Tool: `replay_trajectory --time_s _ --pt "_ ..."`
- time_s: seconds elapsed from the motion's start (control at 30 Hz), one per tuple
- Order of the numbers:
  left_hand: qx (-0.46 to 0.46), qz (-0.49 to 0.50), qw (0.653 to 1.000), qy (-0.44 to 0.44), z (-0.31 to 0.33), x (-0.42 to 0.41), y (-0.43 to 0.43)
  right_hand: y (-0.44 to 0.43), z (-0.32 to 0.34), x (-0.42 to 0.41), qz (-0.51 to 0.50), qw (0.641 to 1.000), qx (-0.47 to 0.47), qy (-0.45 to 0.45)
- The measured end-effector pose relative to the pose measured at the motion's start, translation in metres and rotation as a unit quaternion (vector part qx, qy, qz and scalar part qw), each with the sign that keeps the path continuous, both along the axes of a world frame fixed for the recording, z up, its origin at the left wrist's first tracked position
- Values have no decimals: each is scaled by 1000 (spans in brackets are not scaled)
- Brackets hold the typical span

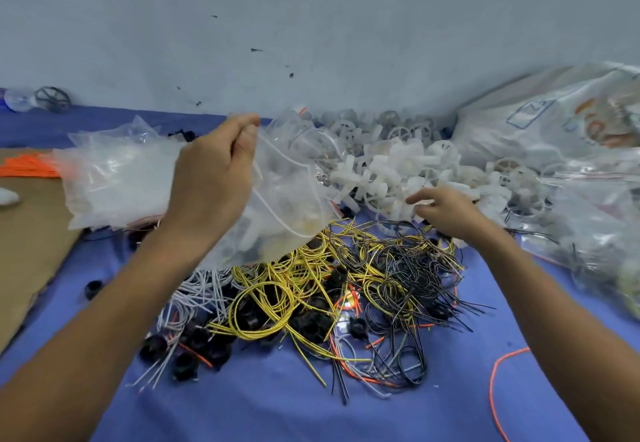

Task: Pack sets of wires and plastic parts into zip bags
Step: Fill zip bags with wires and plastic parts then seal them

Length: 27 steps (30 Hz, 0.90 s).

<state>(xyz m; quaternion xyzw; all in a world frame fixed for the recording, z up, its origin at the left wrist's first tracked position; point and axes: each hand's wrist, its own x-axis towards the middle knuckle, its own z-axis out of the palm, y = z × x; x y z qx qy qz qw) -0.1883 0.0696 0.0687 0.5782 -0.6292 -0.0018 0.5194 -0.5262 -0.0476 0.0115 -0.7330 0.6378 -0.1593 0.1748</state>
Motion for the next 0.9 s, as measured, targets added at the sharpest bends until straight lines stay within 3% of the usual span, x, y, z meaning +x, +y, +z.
replay_trajectory --time_s 0.1,0.2,0.3,0.47,0.6,0.73,0.83,0.9 --pt "-11 7 1000 -16 -5 -12 -4 -20 -15 15 31 996 19 76" --pt "-39 0 999 28 14 -9 -20 -27 -23 25 21 995 -5 98" --pt "-52 21 998 6 39 4 -39 -29 -32 25 -12 992 -14 121" --pt "-46 28 998 -44 38 14 -34 -32 -39 22 -21 974 -126 189" --pt "64 -44 992 -104 -19 -7 2 -32 -36 19 -62 966 -193 159" --pt "92 -61 992 -67 -58 -31 32 -27 -29 11 -96 961 -230 121" --pt "84 -66 993 -42 -62 -40 42 -14 -11 11 -128 958 -254 42" --pt "82 -61 994 -29 -57 -42 42 2 6 12 -134 952 -268 -64"
